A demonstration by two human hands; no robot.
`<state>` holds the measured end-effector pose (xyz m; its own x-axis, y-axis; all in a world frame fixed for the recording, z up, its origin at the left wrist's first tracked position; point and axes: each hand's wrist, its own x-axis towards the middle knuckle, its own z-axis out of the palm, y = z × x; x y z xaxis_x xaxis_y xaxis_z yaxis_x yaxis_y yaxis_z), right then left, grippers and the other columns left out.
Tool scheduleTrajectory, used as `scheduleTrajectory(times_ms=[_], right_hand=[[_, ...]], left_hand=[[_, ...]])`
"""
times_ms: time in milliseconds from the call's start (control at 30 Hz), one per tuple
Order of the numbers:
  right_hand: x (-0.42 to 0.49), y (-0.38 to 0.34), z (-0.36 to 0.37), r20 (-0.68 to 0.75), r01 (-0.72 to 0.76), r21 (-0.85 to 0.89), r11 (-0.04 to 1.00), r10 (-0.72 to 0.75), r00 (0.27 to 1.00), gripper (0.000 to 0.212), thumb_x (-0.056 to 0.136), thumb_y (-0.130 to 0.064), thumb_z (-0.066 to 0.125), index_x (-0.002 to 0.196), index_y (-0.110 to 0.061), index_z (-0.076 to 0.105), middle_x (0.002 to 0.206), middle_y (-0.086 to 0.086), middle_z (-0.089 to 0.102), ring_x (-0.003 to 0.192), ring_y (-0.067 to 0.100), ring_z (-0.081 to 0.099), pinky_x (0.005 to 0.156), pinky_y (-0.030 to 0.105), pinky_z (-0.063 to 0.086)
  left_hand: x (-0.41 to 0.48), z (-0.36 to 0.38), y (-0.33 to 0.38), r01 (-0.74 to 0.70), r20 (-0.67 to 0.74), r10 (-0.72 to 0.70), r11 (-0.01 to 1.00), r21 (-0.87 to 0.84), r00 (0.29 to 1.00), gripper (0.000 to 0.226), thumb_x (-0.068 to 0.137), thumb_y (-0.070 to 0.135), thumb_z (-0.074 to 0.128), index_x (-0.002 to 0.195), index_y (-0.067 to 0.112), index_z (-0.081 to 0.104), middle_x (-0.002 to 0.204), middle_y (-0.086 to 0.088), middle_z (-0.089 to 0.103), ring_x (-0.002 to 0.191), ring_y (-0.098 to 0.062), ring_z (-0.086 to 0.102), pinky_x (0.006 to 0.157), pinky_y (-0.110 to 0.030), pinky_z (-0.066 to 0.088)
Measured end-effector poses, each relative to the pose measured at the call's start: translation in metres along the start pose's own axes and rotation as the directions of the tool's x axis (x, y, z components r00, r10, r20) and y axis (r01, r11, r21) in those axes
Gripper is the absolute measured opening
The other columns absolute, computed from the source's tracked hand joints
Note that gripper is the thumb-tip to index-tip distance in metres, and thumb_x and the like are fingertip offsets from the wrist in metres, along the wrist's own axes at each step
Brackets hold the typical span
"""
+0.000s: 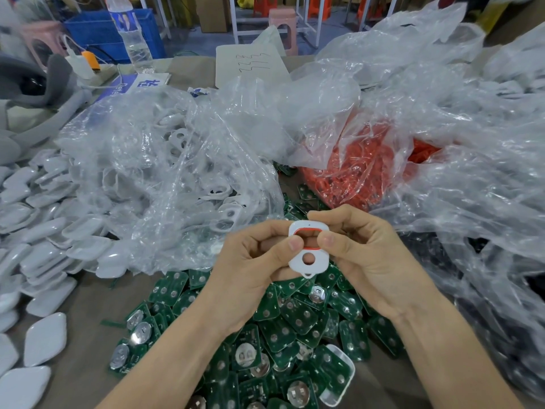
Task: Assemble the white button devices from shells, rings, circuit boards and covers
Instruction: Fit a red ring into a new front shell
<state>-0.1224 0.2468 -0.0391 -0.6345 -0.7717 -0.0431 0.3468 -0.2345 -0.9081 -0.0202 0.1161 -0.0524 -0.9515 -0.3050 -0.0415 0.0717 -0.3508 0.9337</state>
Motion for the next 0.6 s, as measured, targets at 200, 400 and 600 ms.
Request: scheduleTrajectory(times_ms=[200, 400, 600], right_hand=[[-0.0003, -0.0003, -0.0046, 0.068, 0.018, 0.018, 1.000, -0.019, 0.998, 0.026, 0.058, -0.020, 0.079, 0.083, -0.015, 0.077, 0.084, 0.008, 0.073, 0.078, 0.017, 0.069, 0.071, 0.024, 0.055], [0.0010, -0.0036, -0.0085, 0.129, 0.008, 0.016, 1.000, -0.010, 0.992, 0.033, 0.062, -0.012, 0.080, 0.095, -0.011, 0.076, 0.093, 0.009, 0.074, 0.087, 0.018, 0.068, 0.080, 0.028, 0.055], [0.0014, -0.0027, -0.0078, 0.101, -0.012, 0.005, 1.000, 0.012, 0.995, 0.024, 0.067, -0.002, 0.067, 0.085, -0.013, 0.077, 0.079, 0.005, 0.071, 0.074, 0.015, 0.067, 0.073, 0.025, 0.055]], left_hand=[[0.0002, 0.0003, -0.0012, 0.016, 0.050, -0.011, 0.994, -0.109, 0.999, 0.025, 0.071, 0.027, 0.070, 0.093, 0.017, 0.079, 0.084, -0.001, 0.076, 0.071, -0.008, 0.072, 0.058, -0.015, 0.056], [0.0013, -0.0008, -0.0008, 0.023, 0.069, -0.011, 0.985, -0.174, 0.998, 0.027, 0.072, 0.028, 0.069, 0.095, 0.015, 0.079, 0.086, -0.001, 0.077, 0.070, -0.007, 0.072, 0.057, -0.015, 0.055], [0.0023, -0.0035, -0.0009, 0.042, 0.064, -0.035, 0.993, -0.111, 0.997, 0.035, 0.068, 0.034, 0.077, 0.096, 0.013, 0.078, 0.087, -0.003, 0.076, 0.072, -0.009, 0.072, 0.059, -0.016, 0.056]])
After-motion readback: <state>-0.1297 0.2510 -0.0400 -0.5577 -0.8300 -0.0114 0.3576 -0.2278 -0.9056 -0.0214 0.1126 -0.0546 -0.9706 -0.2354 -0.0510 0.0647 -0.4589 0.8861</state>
